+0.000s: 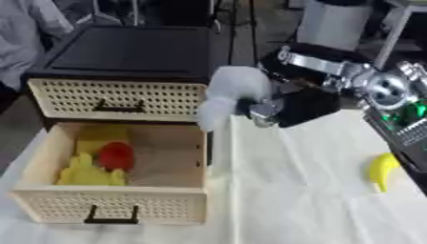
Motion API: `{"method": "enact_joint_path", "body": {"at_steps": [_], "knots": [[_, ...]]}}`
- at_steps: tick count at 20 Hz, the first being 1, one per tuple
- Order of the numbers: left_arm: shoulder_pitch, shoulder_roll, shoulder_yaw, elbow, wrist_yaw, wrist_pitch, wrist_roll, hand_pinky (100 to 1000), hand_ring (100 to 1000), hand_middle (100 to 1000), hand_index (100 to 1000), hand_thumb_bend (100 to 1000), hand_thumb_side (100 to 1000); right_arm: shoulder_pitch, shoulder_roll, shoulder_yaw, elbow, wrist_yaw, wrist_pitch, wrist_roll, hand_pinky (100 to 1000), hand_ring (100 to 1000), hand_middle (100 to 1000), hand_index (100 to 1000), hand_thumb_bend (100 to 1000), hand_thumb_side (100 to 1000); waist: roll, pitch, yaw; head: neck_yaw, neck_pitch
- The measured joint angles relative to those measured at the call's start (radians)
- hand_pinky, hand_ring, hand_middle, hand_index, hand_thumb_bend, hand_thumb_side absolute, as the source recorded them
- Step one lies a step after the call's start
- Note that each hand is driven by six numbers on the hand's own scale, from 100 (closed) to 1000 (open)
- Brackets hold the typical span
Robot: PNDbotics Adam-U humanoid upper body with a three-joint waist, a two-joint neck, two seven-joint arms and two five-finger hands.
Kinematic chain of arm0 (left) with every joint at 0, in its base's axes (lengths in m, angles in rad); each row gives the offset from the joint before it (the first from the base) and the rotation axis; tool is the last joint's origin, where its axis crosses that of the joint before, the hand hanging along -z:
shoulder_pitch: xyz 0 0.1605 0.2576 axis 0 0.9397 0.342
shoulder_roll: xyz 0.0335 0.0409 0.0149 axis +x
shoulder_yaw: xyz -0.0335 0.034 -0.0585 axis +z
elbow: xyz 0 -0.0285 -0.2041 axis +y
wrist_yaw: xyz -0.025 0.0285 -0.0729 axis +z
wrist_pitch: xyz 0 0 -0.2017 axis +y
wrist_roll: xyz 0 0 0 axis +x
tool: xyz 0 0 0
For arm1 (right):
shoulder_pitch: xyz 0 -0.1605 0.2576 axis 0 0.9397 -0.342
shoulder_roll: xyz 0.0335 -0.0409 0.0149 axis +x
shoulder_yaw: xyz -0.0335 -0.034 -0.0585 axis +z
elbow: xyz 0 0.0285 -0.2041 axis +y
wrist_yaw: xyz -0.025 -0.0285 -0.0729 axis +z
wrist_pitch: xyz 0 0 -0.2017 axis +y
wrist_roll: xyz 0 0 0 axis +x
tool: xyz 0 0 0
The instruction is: Pick up objects from table and place into drawer.
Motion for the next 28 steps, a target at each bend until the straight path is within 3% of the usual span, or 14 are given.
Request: {"method": "enact_joint_path", "body": {"at_steps": [17, 28], "knots": [[-0.015, -0.009, 0.000, 0.000, 0.004, -0.005, -0.005, 512, 557, 666, 888, 100, 953, -0.089, 0.168, 0.049, 0.241, 0.063, -0.023, -0.030, 689, 651, 342, 479, 236, 359, -0.015, 0.004, 0.050, -0.026, -0.001], [-0.016, -0.018, -0.001, 0.000, 0.004, -0.007, -0.007, 513, 556, 664, 888, 100, 954, -0.105, 0.247, 0.062, 0.347, 0.125, -0.043, -0.056, 686, 650, 342, 479, 244, 353, -0.013, 0.007, 0.057, -0.033, -0.001]]}}
